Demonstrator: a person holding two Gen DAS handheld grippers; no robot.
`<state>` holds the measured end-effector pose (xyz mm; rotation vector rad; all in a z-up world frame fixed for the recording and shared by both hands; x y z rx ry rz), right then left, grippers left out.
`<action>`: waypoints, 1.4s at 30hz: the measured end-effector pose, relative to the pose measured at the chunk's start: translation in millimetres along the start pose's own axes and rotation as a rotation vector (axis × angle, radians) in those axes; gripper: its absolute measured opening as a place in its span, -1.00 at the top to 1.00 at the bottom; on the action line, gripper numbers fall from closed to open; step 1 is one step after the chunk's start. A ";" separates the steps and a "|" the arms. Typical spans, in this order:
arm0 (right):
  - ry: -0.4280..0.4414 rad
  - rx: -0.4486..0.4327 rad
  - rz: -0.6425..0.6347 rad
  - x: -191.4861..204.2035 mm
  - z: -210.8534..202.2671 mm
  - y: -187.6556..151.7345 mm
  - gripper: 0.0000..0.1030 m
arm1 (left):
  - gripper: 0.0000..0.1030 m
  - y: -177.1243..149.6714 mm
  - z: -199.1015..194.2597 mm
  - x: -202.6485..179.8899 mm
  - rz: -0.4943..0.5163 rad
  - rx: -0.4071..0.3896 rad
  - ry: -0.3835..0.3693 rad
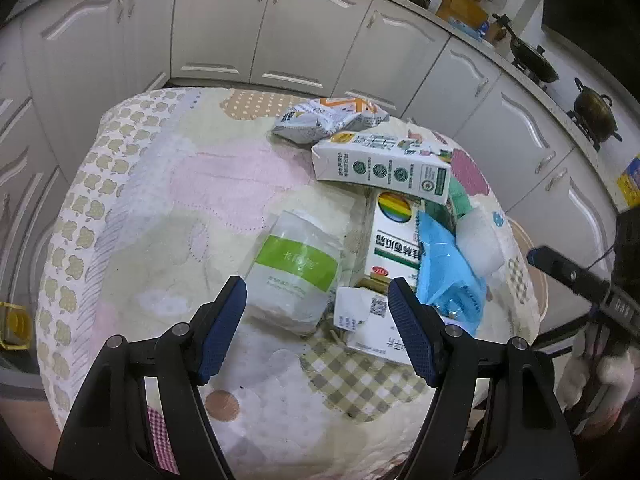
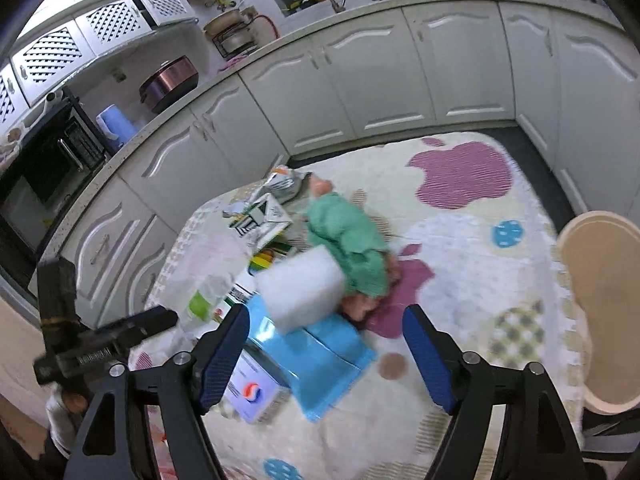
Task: Collect trash
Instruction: 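Move both tools back over the table toward the remaining trash, then grasp the green-labelled wipes pack with the left tool while the right tool grasps the white sponge, then carry the wipes pack and white sponge in both tools over the beige bin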
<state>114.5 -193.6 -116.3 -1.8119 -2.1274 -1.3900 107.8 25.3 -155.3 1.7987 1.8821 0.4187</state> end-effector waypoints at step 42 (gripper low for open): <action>0.058 -0.030 -0.113 37.7 -6.7 1.4 0.09 | 0.43 24.8 -27.8 -22.1 0.041 -0.091 -0.038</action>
Point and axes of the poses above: each gripper's, at about its wrist camera, not at the fingertips, and z roughly the way its jaws point, x to its left, y to its top, the point moved 9 cm from there along z, roughly the way its jaws point, and after that the axes turned 12 degrees about y, right-handed, at the moved point
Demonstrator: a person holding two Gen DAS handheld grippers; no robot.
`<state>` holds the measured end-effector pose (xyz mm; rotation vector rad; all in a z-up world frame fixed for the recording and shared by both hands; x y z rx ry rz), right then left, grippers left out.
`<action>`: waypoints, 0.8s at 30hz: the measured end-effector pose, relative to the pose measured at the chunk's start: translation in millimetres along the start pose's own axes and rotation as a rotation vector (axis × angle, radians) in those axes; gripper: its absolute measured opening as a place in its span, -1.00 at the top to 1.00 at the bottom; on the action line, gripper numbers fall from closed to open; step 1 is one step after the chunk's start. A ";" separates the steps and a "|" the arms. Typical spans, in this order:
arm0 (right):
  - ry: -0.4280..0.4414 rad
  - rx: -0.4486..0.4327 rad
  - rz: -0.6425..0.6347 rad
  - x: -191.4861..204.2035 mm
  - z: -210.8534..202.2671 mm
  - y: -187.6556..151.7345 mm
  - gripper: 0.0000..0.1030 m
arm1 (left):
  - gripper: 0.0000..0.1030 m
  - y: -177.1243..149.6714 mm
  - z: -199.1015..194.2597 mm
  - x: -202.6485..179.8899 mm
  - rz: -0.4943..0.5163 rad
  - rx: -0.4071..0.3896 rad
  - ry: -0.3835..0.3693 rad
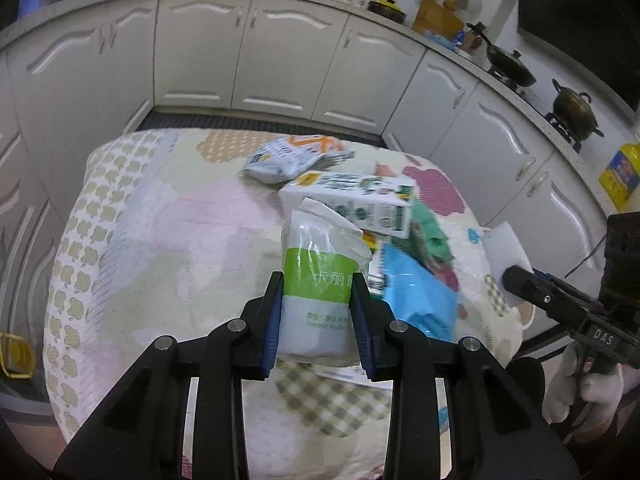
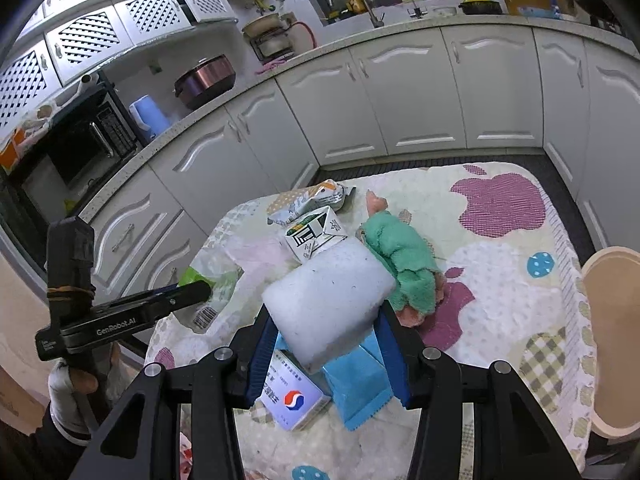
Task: Collect trash
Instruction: 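Carry the wipes pack and white sponge in both tools over the beige bin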
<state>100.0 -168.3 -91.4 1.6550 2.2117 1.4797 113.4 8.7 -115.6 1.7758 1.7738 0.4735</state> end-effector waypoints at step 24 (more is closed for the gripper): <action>-0.060 -0.082 0.053 -36.2 -66.2 -12.5 0.08 | 0.43 -5.7 -10.5 -119.2 0.165 -0.023 -0.085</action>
Point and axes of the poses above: each gripper's, at about its wrist camera, not at the fingertips, and z roughly the way its jaws point, x to its left, y to its top, the point moved 9 cm from there along z, roughly the way its jaws point, and after that the axes turned 12 degrees about y, right-handed, at the moved point
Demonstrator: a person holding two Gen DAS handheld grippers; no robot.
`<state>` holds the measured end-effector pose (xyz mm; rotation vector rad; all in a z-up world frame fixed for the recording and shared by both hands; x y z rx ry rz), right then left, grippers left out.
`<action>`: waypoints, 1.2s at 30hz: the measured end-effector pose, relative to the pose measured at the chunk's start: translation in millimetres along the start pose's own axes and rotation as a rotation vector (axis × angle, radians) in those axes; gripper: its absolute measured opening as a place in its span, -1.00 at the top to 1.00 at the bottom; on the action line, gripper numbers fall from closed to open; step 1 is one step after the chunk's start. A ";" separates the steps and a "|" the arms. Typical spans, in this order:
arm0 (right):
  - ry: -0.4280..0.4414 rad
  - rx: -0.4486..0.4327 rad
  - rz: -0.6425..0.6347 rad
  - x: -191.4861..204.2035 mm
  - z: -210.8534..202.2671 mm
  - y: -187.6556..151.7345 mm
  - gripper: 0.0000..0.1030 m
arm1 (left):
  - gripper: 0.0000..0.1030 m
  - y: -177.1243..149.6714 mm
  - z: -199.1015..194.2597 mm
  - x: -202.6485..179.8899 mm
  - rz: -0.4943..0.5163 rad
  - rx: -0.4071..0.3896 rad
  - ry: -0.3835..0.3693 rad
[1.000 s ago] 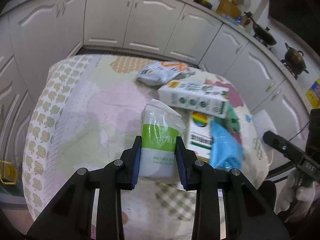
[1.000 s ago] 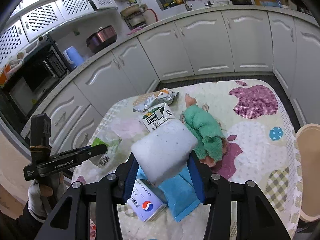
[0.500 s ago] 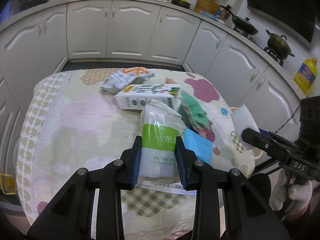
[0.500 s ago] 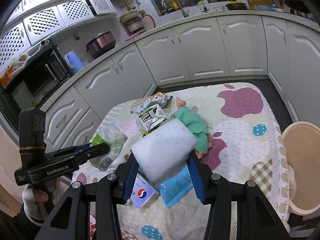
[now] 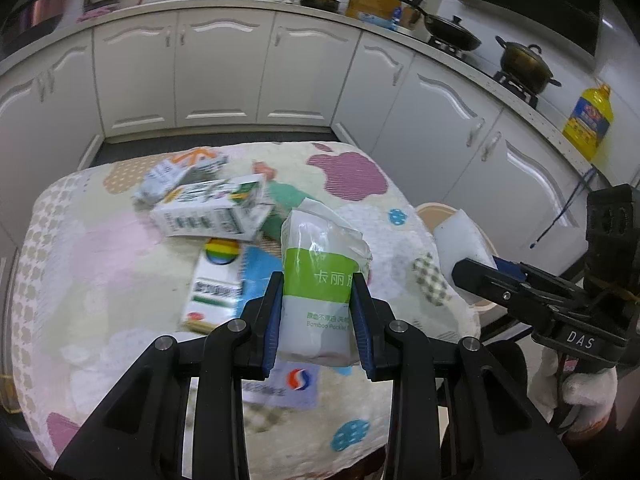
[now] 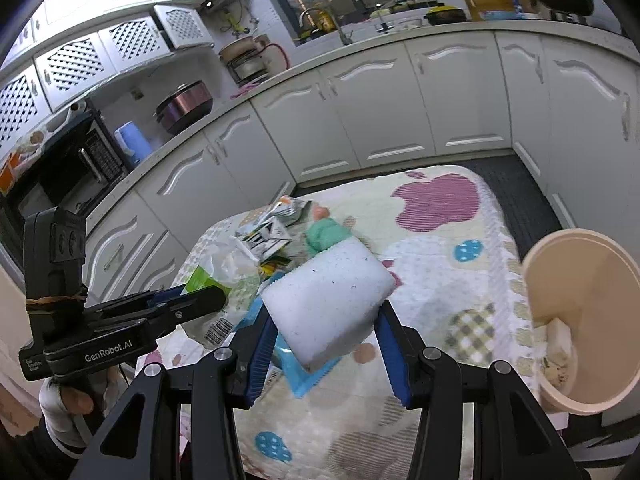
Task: Collect trash
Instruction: 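Carry the wipes pack and white sponge in both tools over the beige bin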
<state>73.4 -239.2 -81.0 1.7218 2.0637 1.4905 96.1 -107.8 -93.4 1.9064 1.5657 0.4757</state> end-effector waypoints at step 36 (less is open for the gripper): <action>-0.248 -0.088 0.266 -173.7 -96.2 -29.5 0.06 | 0.43 24.8 83.9 -193.4 0.176 0.119 -0.187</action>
Point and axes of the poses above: each gripper's, at about its wrist camera, not at the fingertips, and z roughly the way its jaws point, x to its left, y to its top, the point moved 9 cm from there along z, roughly the way its jaws point, and after that the axes turned 12 degrees about y, right-handed, at the moved point
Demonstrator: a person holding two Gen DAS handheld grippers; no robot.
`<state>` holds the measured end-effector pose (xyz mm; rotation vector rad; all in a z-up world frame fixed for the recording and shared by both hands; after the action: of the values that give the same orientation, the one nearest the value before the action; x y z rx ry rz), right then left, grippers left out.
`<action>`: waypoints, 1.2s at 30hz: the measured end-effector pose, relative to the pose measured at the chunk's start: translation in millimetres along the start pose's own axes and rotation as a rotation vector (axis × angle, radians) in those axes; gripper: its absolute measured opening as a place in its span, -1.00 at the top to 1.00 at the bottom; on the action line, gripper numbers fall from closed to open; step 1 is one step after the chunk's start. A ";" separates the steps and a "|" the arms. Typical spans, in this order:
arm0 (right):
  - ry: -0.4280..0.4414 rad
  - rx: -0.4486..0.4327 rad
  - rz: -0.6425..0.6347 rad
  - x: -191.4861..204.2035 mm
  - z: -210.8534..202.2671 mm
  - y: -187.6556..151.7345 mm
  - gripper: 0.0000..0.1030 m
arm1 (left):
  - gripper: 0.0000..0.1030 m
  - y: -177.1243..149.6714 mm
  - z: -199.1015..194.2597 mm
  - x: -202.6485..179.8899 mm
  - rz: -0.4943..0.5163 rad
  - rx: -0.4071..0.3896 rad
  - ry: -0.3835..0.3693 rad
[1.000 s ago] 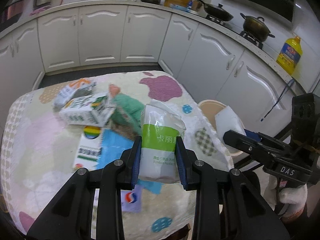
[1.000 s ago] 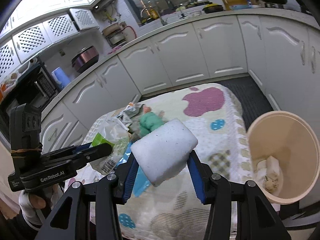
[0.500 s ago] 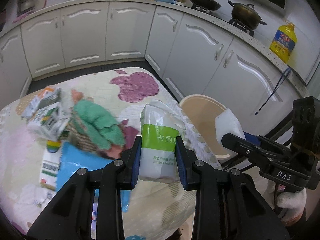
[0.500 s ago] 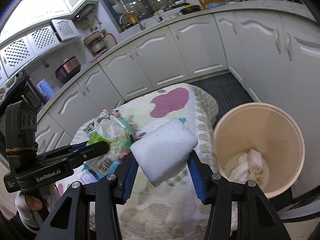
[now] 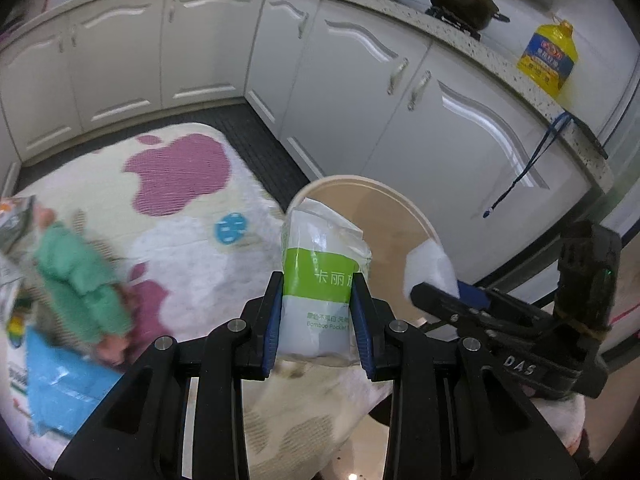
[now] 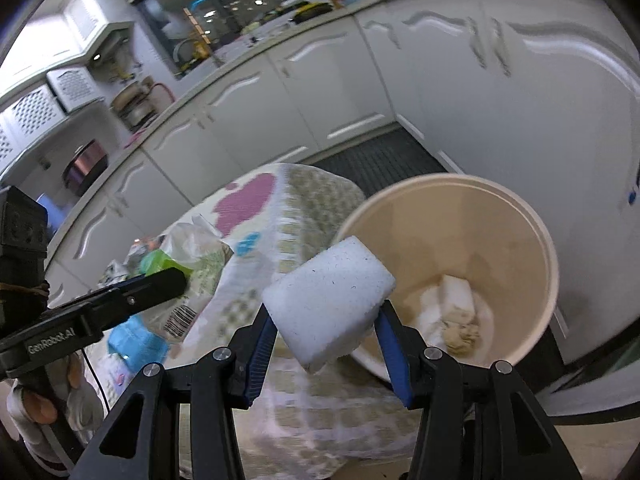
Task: Collect trash
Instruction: 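Carry the wipes pack and white sponge in both tools over the beige bin, then open both tools to drop the wipes pack and sponge into the bin, then move both tools back over the table toward the cartons and wrappers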
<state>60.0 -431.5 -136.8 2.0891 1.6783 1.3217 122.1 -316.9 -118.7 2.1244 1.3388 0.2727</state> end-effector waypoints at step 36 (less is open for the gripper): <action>-0.102 0.006 0.172 -80.6 -0.5 -9.0 -0.50 | -0.60 10.2 70.5 -50.7 0.044 0.061 -0.058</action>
<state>54.5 -496.8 -184.6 2.3066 1.4936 1.2323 139.1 -391.2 -161.6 2.1981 1.2835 0.1892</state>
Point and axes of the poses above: each gripper's, at about its wrist camera, not at the fingertips, and z roughly the way its jaws point, x to its left, y to its top, the point moved 9 cm from there along z, roughly the way its jaws point, and after that the axes turned 12 degrees about y, right-handed, at the moved point
